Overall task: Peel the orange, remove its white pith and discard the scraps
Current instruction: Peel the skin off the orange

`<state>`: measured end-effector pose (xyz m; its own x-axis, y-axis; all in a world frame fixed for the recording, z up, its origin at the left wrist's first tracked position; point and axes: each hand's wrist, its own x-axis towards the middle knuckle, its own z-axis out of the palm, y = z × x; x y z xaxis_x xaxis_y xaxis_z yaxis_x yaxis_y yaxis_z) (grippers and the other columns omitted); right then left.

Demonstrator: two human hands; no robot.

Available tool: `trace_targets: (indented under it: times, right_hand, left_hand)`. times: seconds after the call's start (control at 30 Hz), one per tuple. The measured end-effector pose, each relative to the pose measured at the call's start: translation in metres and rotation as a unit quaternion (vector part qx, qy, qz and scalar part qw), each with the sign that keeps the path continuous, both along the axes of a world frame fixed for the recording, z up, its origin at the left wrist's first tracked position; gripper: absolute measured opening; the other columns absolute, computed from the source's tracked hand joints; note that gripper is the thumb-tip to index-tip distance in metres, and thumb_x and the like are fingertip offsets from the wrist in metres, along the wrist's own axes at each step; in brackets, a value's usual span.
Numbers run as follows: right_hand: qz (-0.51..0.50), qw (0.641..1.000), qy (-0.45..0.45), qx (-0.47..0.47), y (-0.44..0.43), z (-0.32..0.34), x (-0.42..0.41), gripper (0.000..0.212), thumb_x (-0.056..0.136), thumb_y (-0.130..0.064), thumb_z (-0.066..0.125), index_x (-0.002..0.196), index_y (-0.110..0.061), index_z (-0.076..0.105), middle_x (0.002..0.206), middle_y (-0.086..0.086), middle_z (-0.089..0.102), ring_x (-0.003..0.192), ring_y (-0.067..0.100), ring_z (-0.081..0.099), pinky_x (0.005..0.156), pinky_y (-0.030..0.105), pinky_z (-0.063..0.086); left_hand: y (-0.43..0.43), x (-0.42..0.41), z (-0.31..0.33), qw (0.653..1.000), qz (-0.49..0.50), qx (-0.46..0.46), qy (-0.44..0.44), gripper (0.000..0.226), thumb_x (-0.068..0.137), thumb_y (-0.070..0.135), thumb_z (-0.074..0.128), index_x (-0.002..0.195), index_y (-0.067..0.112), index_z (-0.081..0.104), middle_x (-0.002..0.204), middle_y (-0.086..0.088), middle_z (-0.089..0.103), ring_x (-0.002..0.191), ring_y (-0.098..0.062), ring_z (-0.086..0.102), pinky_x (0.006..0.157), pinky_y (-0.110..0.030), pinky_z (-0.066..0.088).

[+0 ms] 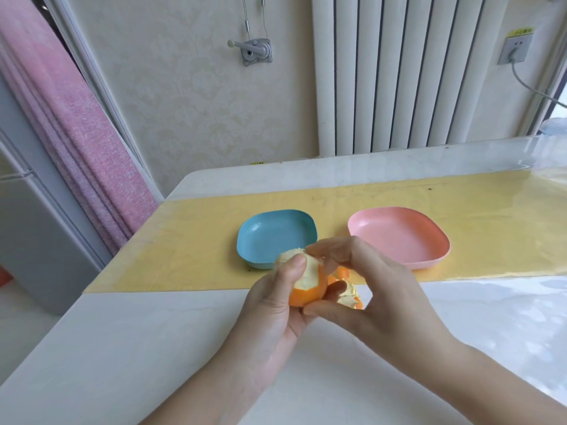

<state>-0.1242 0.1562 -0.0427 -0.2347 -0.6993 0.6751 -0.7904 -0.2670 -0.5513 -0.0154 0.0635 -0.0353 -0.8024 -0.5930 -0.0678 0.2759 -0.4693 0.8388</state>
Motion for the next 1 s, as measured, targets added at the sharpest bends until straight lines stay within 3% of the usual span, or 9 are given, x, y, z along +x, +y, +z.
trace_targets:
  times: [0.1, 0.2, 0.37, 0.57, 0.7, 0.83, 0.9, 1.0]
  right_hand:
    - [-0.024, 0.999, 0.020, -0.037, -0.002, -0.001, 0.004, 0.050, 0.069, -0.017, 0.080, 0.094, -0.037, 0.042, 0.092, -0.009, 0.059, 0.088, 0.008, 0.058, 0.069, 0.018, 0.045]
    - [-0.027, 0.998, 0.011, -0.047, -0.003, -0.001, 0.005, 0.059, 0.067, -0.014, 0.080, 0.088, -0.043, 0.033, 0.089, -0.006, 0.057, 0.085, 0.010, 0.056, 0.067, 0.018, 0.044]
    - [-0.004, 1.000, 0.011, -0.026, -0.001, -0.002, 0.001, 0.042, 0.066, -0.016, 0.081, 0.072, -0.022, 0.039, 0.090, -0.010, 0.054, 0.081, 0.011, 0.054, 0.065, 0.021, 0.044]
    - [0.037, 0.999, 0.002, -0.005, 0.000, 0.001, -0.004, 0.042, 0.069, -0.016, 0.081, 0.062, -0.020, 0.040, 0.084, -0.007, 0.054, 0.076, 0.014, 0.054, 0.061, 0.028, 0.045]
    - [0.040, 0.999, 0.029, -0.018, 0.000, 0.000, -0.006, 0.038, 0.075, -0.025, 0.074, 0.065, -0.026, 0.037, 0.081, -0.007, 0.050, 0.073, 0.016, 0.052, 0.058, 0.027, 0.044]
    - [0.019, 0.997, 0.040, -0.057, 0.000, -0.002, -0.001, 0.028, 0.076, -0.015, 0.077, 0.075, -0.020, 0.049, 0.091, -0.007, 0.050, 0.081, 0.004, 0.050, 0.066, 0.006, 0.038]
    - [0.007, 0.996, 0.046, -0.081, -0.001, -0.003, 0.003, 0.023, 0.079, -0.014, 0.076, 0.088, -0.016, 0.054, 0.105, -0.005, 0.056, 0.093, 0.004, 0.056, 0.073, 0.008, 0.041]
    - [0.005, 0.994, 0.043, -0.101, -0.004, -0.005, 0.005, 0.022, 0.082, -0.020, 0.073, 0.094, -0.016, 0.055, 0.113, -0.004, 0.063, 0.103, 0.003, 0.059, 0.079, 0.012, 0.046]
  left_hand:
    - [-0.001, 0.000, -0.003, 0.999, 0.018, -0.026, -0.006, 0.039, 0.079, 0.033, 0.059, 0.100, 0.001, 0.064, 0.086, -0.010, 0.068, 0.078, -0.023, 0.068, 0.072, -0.028, 0.056]
    - [-0.002, 0.000, -0.004, 0.998, 0.024, -0.055, -0.010, 0.037, 0.078, 0.036, 0.063, 0.095, 0.003, 0.067, 0.085, -0.012, 0.067, 0.078, -0.024, 0.067, 0.071, -0.028, 0.056]
    - [-0.001, 0.001, -0.006, 0.993, 0.013, -0.113, 0.000, 0.042, 0.078, 0.040, 0.061, 0.090, 0.000, 0.064, 0.080, -0.013, 0.065, 0.080, -0.022, 0.065, 0.067, -0.025, 0.052]
    - [0.002, 0.002, -0.007, 0.990, -0.007, -0.144, -0.002, 0.037, 0.080, 0.039, 0.058, 0.078, 0.003, 0.064, 0.071, -0.011, 0.065, 0.074, -0.020, 0.064, 0.063, -0.023, 0.052]
    - [0.003, 0.001, -0.004, 0.993, -0.026, -0.119, 0.004, 0.035, 0.082, 0.038, 0.056, 0.073, 0.006, 0.066, 0.067, -0.011, 0.063, 0.070, -0.019, 0.063, 0.060, -0.020, 0.050]
    - [0.005, 0.001, 0.004, 0.999, -0.042, -0.009, 0.020, 0.036, 0.082, 0.039, 0.056, 0.077, 0.009, 0.074, 0.072, -0.010, 0.065, 0.072, -0.021, 0.067, 0.056, -0.019, 0.052]
    - [0.006, 0.001, 0.007, 0.998, -0.030, 0.053, 0.036, 0.039, 0.079, 0.042, 0.056, 0.083, 0.009, 0.076, 0.079, -0.010, 0.067, 0.078, -0.027, 0.070, 0.055, -0.021, 0.053]
    - [0.009, 0.001, 0.010, 0.995, -0.002, 0.087, 0.050, 0.046, 0.086, 0.048, 0.056, 0.073, 0.009, 0.076, 0.075, -0.009, 0.068, 0.072, -0.025, 0.071, 0.052, -0.020, 0.053]
